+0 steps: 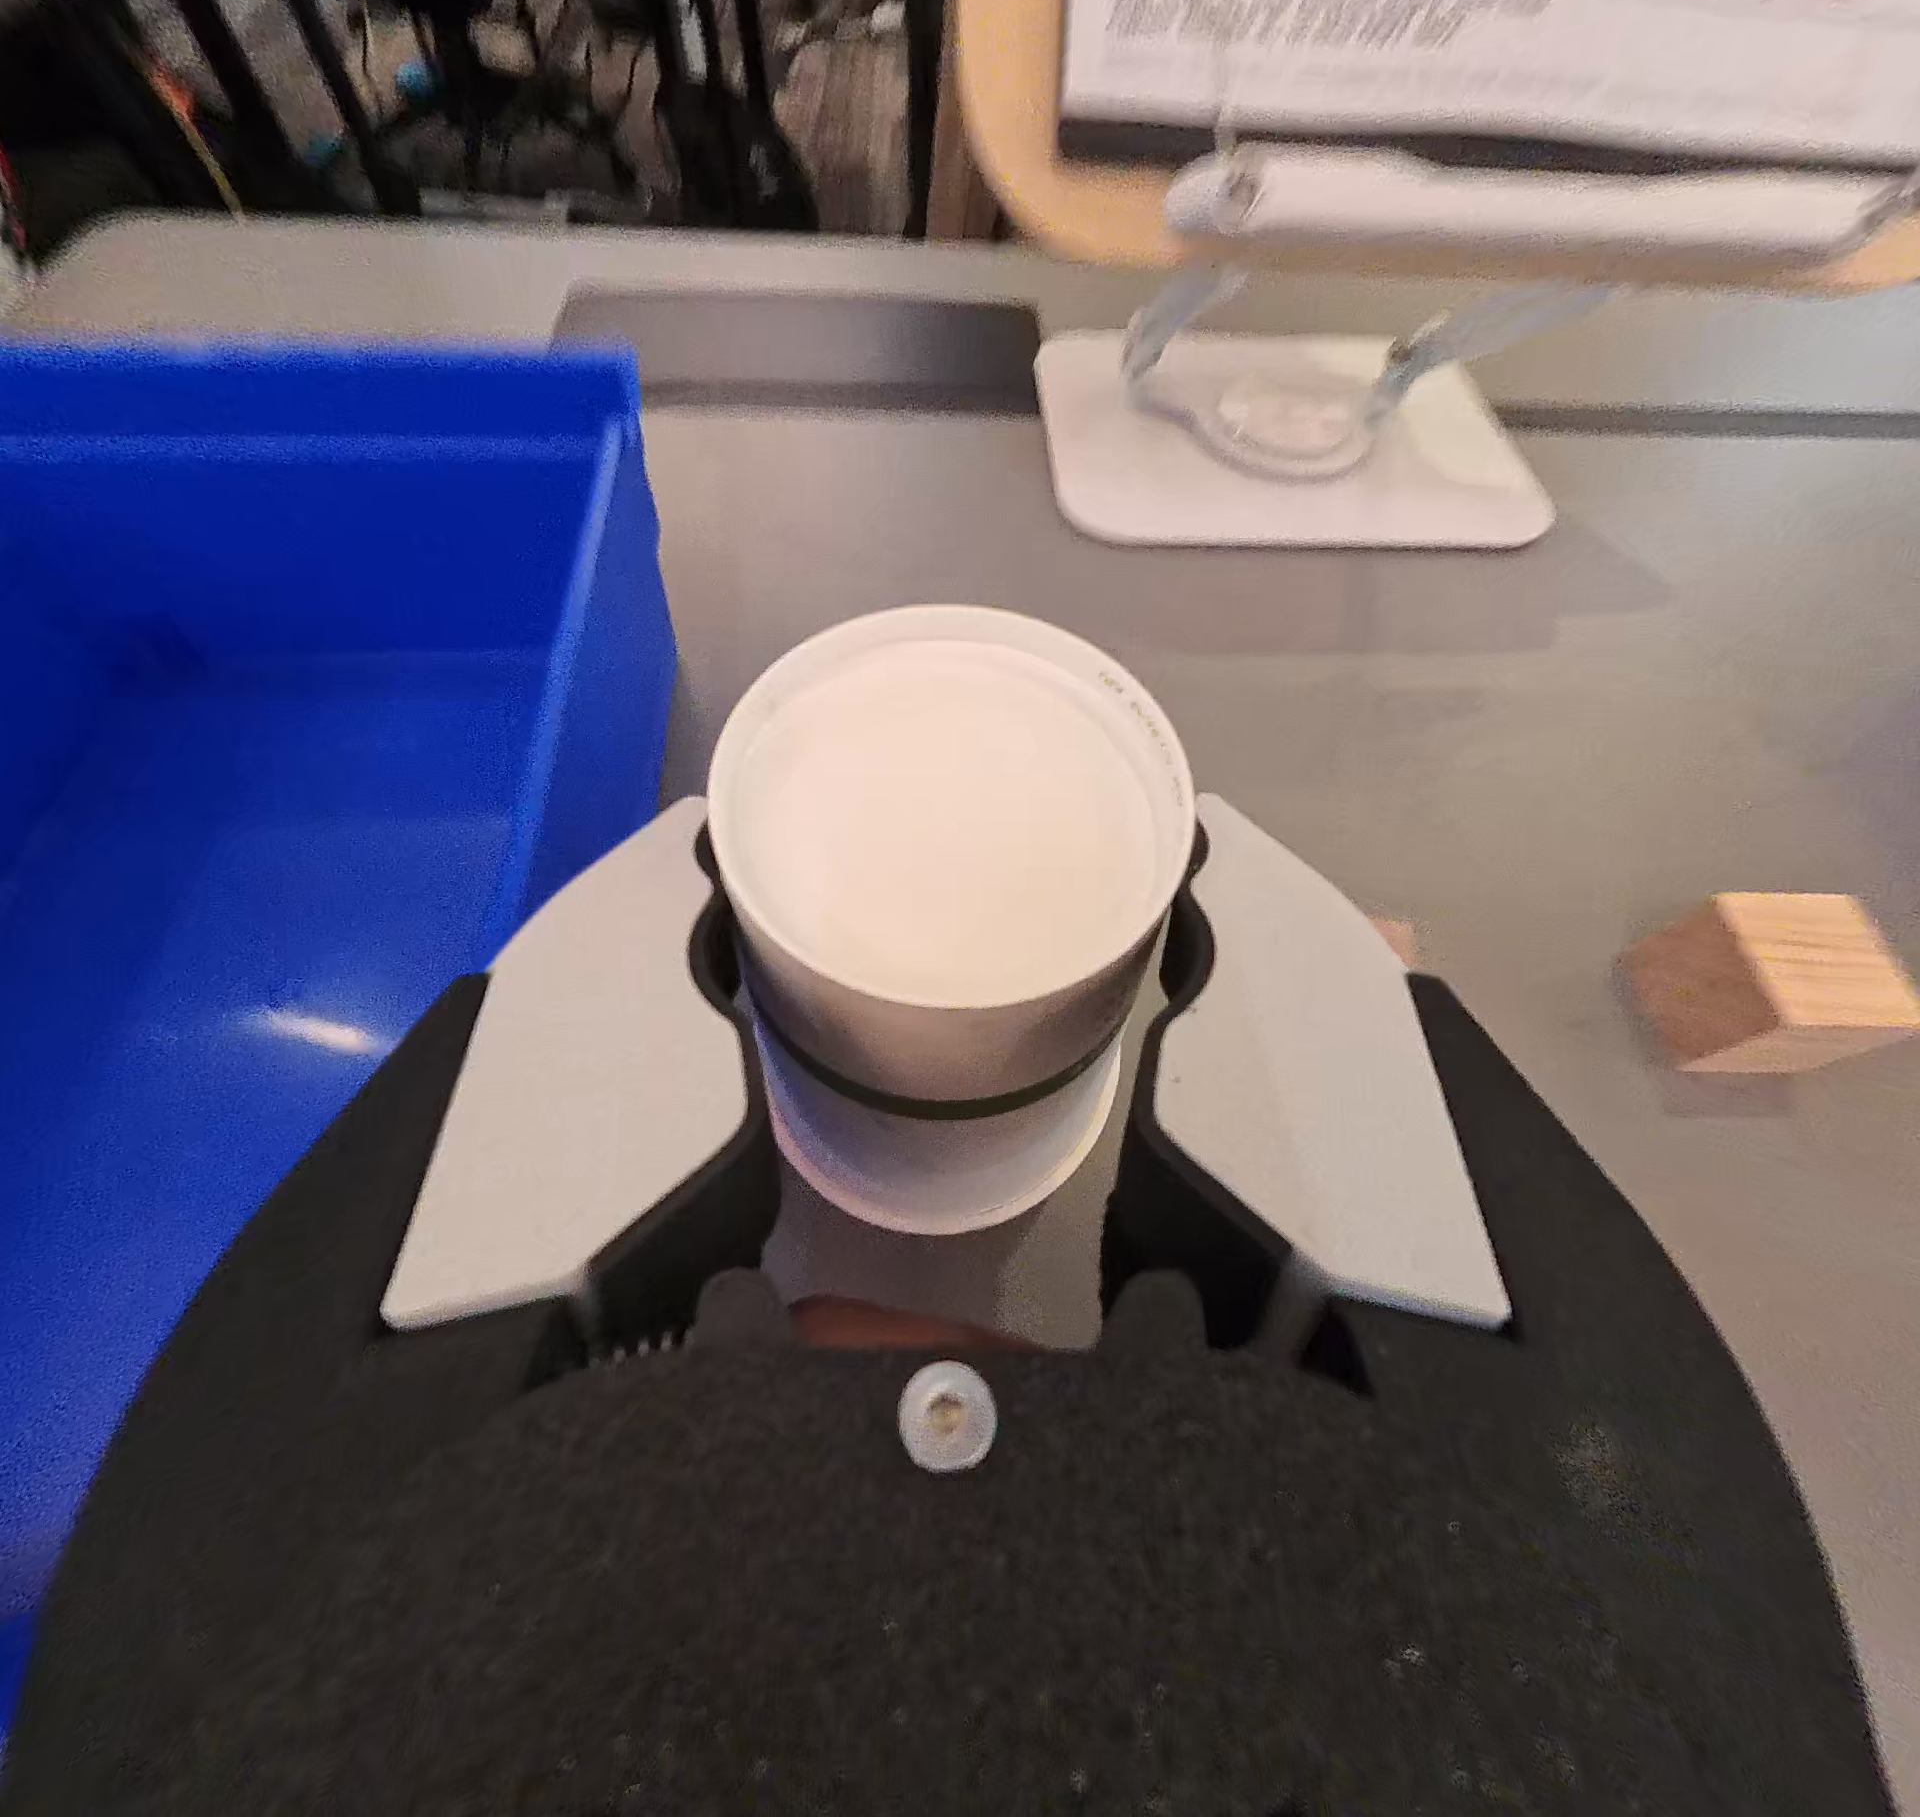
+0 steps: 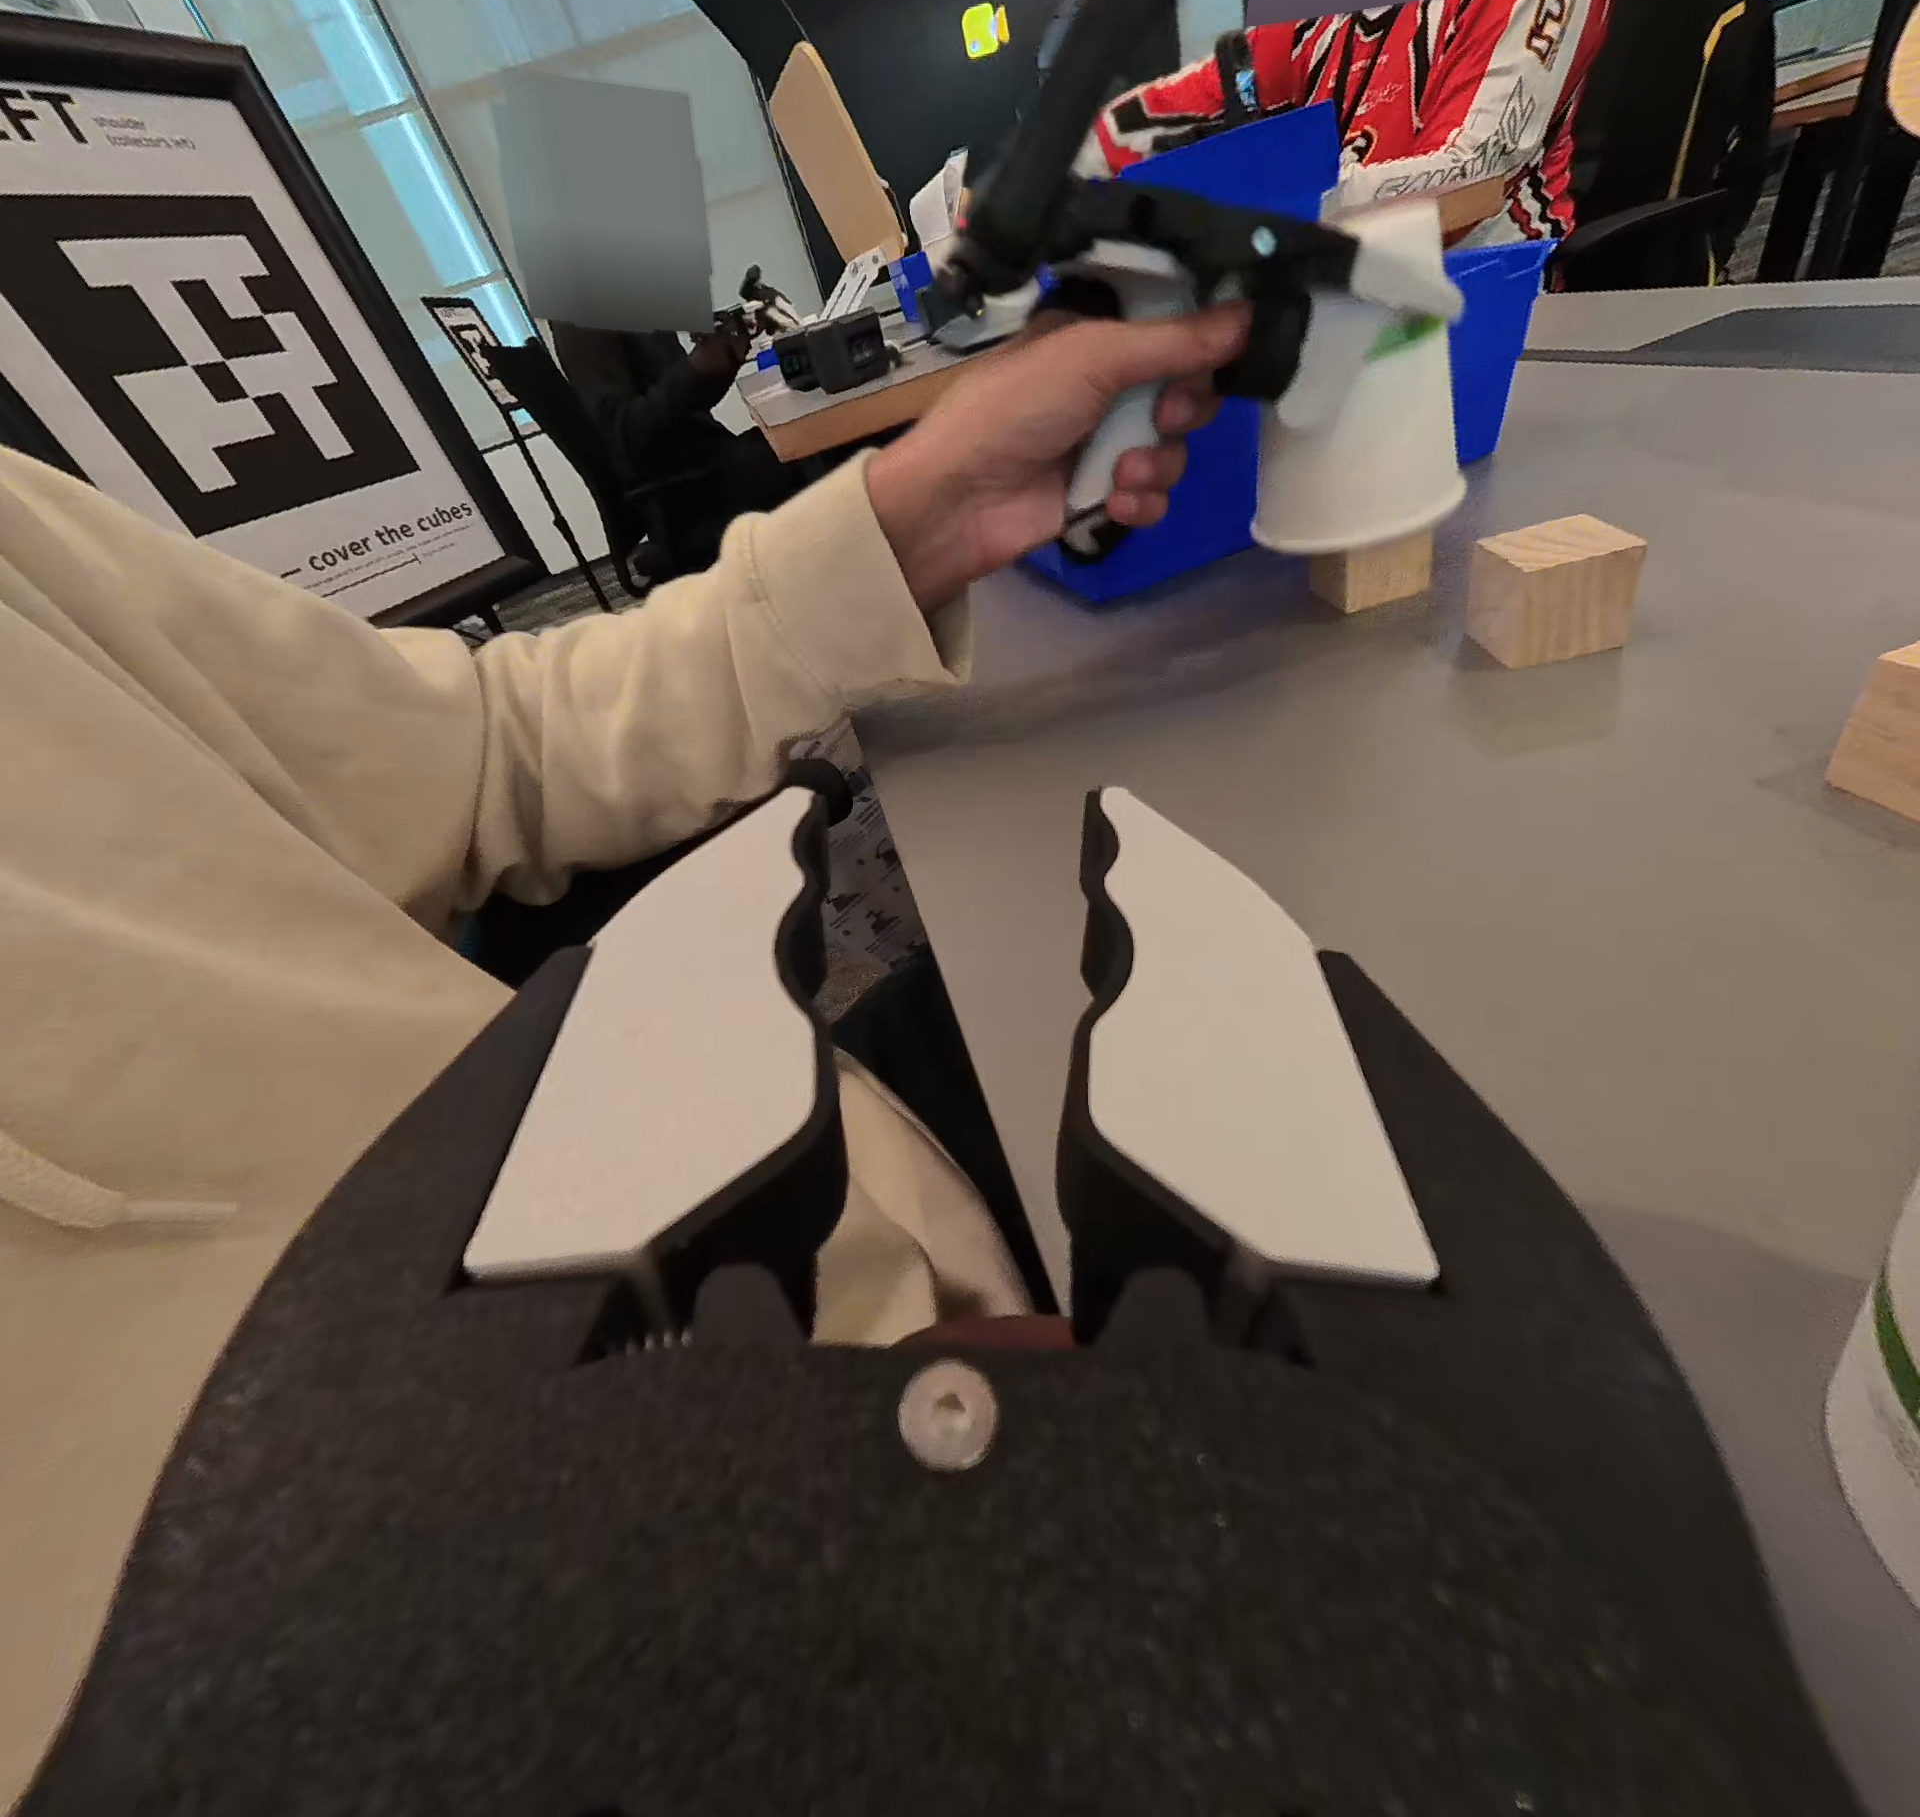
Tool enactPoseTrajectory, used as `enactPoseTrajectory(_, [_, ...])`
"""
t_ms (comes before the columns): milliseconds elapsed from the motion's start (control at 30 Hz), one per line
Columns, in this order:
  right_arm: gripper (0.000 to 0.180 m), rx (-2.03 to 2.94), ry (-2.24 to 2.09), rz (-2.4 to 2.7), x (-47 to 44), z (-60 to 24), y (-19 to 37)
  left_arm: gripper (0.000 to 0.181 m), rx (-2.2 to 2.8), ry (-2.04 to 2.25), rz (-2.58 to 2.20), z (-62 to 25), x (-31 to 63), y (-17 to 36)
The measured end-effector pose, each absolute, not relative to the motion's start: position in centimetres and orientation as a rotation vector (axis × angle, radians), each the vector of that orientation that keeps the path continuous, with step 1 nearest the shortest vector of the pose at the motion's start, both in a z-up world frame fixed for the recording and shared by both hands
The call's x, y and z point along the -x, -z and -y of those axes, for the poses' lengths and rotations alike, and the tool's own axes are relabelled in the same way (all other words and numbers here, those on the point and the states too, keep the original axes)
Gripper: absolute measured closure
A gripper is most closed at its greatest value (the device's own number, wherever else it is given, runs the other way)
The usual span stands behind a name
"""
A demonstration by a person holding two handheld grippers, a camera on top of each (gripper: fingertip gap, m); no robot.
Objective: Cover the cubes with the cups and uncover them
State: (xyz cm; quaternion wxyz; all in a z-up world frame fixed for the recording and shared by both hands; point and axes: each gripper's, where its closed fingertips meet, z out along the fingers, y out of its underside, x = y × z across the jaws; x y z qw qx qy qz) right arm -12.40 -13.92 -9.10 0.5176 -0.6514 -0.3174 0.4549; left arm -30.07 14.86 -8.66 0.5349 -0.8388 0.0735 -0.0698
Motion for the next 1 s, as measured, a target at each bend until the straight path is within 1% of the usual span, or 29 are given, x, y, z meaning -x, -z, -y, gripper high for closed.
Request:
enactPoseTrajectory(167, [0.133,1.559,-1.108,0.708,11.9,13.2,8.9,0.1,1.757,0.356,-0.444,-11.4,27.3,-0.3])
enactPoseTrajectory(300, [0.132,1.539,-1.187,0.614,11.8,12.7,8.1,0.101,1.462,0.881,-0.548,-5.4,24.6,-5.4])
enactPoseTrajectory(367, [0.129,1.507,-1.299,0.461,12.1,12.3,6.0,0.101,1.321,1.103,-0.563,-2.7,24.0,-6.9])
enactPoseTrajectory(500, [0.132,1.339,-1.567,0.25,13.4,12.1,-0.6,0.101,1.158,1.411,-0.623,1.3,22.2,-9.2])
enactPoseTrajectory(567, [0.135,1.229,-1.704,0.207,13.8,11.9,-4.0,0.101,1.107,1.517,-0.666,3.0,20.8,-10.0])
enactPoseTrajectory(633, [0.135,1.182,-1.732,0.191,14.2,11.1,-6.0,0.1,1.063,1.578,-0.693,4.1,19.6,-10.4])
enactPoseTrajectory(733, [0.135,1.147,-1.764,0.14,14.4,9.7,-7.5,0.1,1.047,1.618,-0.727,5.1,18.0,-10.0])
enactPoseTrajectory(800, [0.139,1.124,-1.818,0.127,14.7,9.2,-8.0,0.1,1.069,1.619,-0.74,5.1,17.1,-9.2])
enactPoseTrajectory(867, [0.154,1.111,-1.843,0.116,14.8,8.6,-7.8,0.101,1.081,1.638,-0.708,4.8,16.9,-8.6])
enactPoseTrajectory(900, [0.168,1.118,-1.848,0.113,14.9,8.3,-7.4,0.101,1.09,1.665,-0.695,4.7,16.9,-8.4])
enactPoseTrajectory(933, [0.176,1.12,-1.863,0.104,14.9,8.1,-7.0,0.101,1.106,1.683,-0.693,4.7,16.7,-8.1])
enactPoseTrajectory(1000, [0.177,1.108,-1.895,0.075,14.7,7.6,-6.3,0.101,1.148,1.674,-0.67,4.2,16.6,-7.5])
